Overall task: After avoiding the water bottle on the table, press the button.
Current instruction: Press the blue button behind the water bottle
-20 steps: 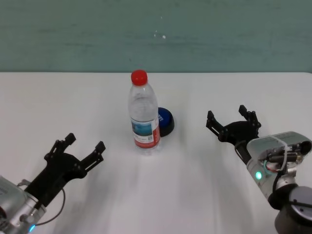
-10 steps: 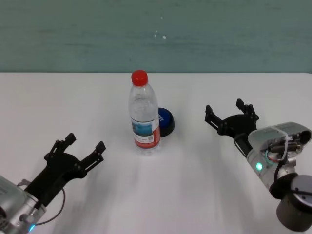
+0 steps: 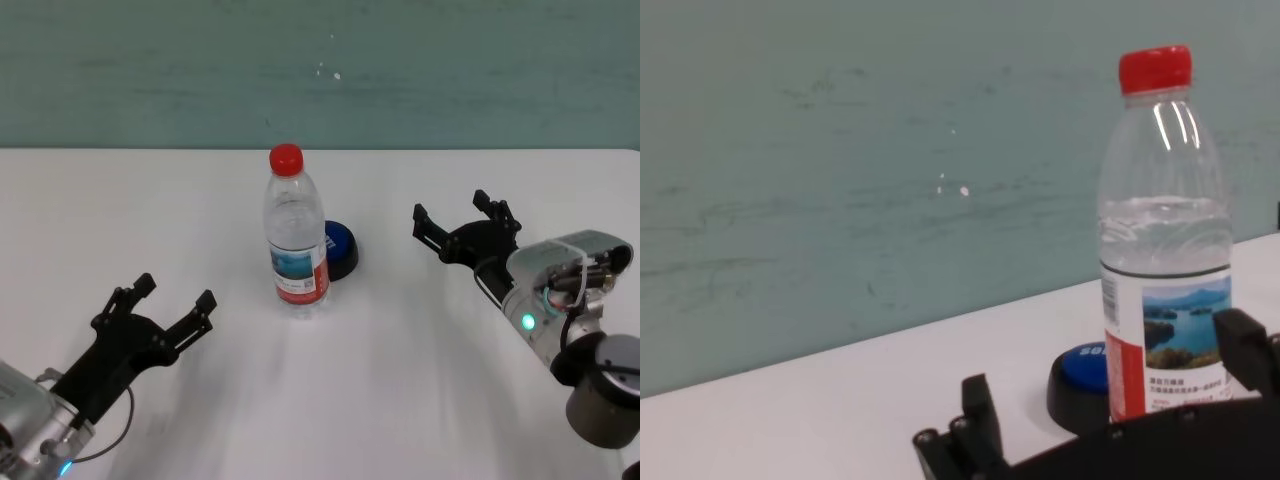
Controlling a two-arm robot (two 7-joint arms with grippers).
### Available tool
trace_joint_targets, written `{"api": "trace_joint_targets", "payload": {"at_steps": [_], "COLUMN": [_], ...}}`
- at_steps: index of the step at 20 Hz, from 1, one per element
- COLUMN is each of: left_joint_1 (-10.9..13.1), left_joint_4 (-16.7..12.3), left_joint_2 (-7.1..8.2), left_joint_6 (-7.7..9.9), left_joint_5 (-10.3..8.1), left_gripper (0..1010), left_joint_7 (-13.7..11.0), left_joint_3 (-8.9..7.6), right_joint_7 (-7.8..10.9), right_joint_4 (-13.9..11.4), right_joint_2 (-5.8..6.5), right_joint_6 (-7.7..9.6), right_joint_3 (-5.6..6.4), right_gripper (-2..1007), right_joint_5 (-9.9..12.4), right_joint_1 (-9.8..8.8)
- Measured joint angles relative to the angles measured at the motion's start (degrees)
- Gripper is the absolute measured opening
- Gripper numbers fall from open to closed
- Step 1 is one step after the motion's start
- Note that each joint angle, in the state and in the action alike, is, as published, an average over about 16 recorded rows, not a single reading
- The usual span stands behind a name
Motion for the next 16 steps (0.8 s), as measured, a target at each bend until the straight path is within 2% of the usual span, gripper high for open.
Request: {"api": "trace_joint_targets", "payload": {"at_steps": [16], "left_joint_1": [0.0], "left_joint_4": [0.0], "left_joint_2": [0.0], "left_joint_6": [0.0], "left_joint_5": [0.0], "left_gripper": [1010], "left_joint_7": [0.0], "left_joint_3": [0.0], "right_joint_7": [2.67], "right_joint_4": [7.85], "right_joint_2": [0.3], "right_joint_6": [0.1], "right_joint_3": [-3.25], "right_gripper": [1004], "right_joint_5": [0.74], "right_joint_1": [7.78]}}
